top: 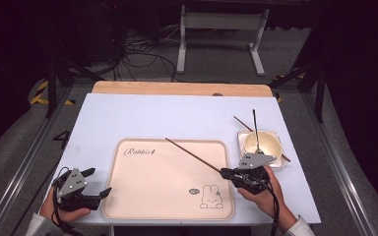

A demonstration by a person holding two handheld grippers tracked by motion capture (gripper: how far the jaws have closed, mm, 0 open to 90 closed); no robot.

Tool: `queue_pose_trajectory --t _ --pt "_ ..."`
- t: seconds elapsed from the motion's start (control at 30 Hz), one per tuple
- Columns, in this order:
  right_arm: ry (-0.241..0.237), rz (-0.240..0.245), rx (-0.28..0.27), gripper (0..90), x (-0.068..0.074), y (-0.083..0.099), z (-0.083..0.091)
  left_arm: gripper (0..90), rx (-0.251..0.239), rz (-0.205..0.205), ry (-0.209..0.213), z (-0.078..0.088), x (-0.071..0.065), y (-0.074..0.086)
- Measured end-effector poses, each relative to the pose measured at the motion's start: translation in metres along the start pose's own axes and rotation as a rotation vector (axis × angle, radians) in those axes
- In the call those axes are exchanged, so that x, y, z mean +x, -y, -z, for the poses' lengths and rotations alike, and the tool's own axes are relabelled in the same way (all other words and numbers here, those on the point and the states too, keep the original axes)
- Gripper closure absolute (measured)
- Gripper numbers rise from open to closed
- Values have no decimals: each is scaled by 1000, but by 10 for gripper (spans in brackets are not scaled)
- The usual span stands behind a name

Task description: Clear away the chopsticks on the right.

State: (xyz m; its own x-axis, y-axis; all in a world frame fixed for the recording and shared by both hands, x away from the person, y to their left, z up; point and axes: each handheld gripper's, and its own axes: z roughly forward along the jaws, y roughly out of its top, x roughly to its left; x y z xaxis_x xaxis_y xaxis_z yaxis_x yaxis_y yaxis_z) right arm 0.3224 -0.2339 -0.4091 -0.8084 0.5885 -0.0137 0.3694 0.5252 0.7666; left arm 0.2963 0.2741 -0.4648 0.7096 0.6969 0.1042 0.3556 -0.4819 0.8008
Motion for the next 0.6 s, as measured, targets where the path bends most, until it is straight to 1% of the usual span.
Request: queue_pose_trajectory --t 0.03,0.07,0.17,0.3,0.37,0.5,0.6 --pt "0 0 0 850 0 0 0 146 0 0 0 0 0 0" --pt "0 4 18 850 1 2 -5 146 1 0 -1 0 0 0" --pt "-1 -3 28 849 1 4 -10 145 0 2 -2 0 0 0" --pt "-6 -17 66 849 0 9 -20 145 0 1 0 0 0 0" --pt "-2 -14 84 848 0 10 -24 145 1 3 2 0 0 0" --pt "-2 -31 95 845 0 12 -28 145 4 1 2 0 0 0" --pt "2 -27 109 842 1 13 -30 145 4 6 2 0 0 0"
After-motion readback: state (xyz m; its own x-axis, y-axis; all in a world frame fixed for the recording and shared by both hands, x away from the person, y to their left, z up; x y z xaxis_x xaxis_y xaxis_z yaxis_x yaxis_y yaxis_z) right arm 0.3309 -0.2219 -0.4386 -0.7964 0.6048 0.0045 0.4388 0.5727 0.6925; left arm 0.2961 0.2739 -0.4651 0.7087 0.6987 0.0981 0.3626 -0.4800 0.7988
